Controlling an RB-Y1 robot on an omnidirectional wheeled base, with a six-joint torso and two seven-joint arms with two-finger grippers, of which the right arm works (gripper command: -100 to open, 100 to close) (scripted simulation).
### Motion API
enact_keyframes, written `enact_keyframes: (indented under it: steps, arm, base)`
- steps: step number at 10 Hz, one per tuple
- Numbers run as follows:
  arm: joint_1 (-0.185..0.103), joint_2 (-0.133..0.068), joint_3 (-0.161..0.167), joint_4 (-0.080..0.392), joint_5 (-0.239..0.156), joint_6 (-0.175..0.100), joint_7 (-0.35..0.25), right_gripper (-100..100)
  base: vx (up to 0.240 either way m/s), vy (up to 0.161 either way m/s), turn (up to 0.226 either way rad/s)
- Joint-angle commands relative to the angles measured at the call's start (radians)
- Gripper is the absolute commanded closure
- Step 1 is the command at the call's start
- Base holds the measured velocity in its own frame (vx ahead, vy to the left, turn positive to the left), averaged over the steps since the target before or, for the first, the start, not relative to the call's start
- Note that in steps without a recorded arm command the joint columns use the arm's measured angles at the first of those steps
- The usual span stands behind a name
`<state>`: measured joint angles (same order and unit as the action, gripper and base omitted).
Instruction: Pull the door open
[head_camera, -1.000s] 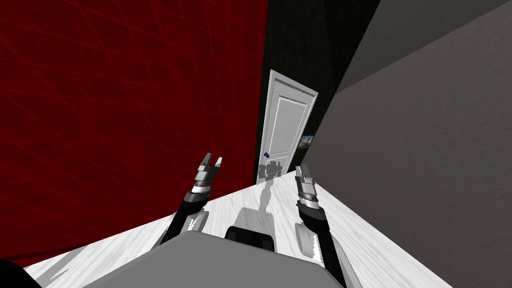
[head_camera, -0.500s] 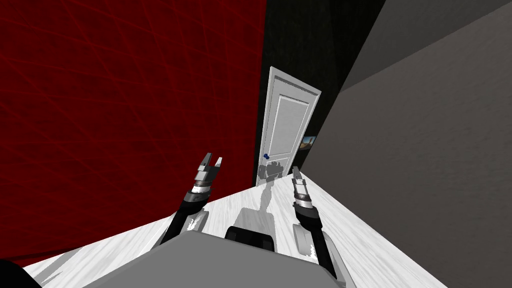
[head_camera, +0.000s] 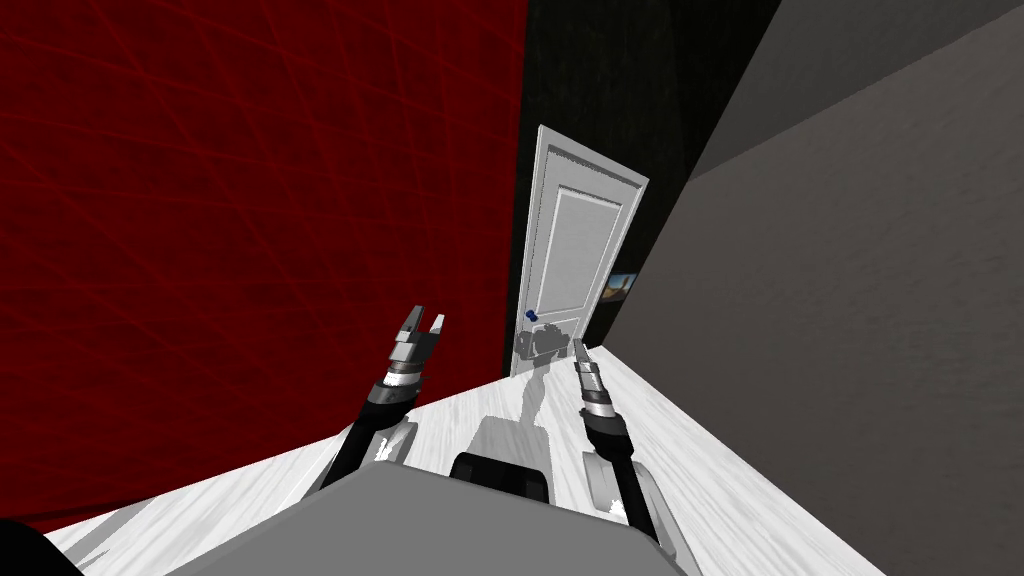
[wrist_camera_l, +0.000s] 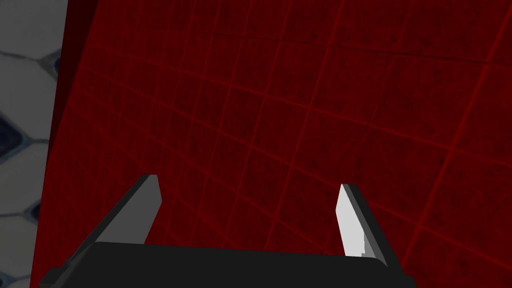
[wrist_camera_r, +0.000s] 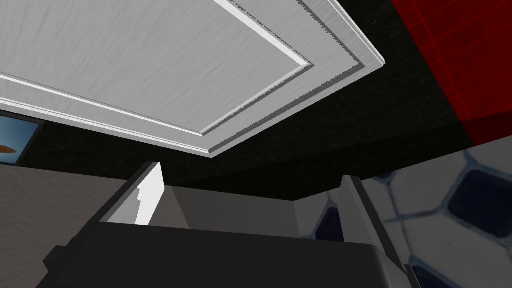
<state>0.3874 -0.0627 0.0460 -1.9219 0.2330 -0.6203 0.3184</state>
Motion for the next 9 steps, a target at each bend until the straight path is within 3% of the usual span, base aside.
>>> enact_keyframes:
  steps: [1, 9]
  arm:
    - [-0.006, -0.006, -0.002, 0.044, 0.021, -0.015, 0.040, -100]
    - [-0.039, -0.017, -0.005, 0.208, 0.095, -0.065, 0.172, -100]
  base:
    - [0.081, -0.042, 0.033]
    - [0.068, -0.042, 0.026]
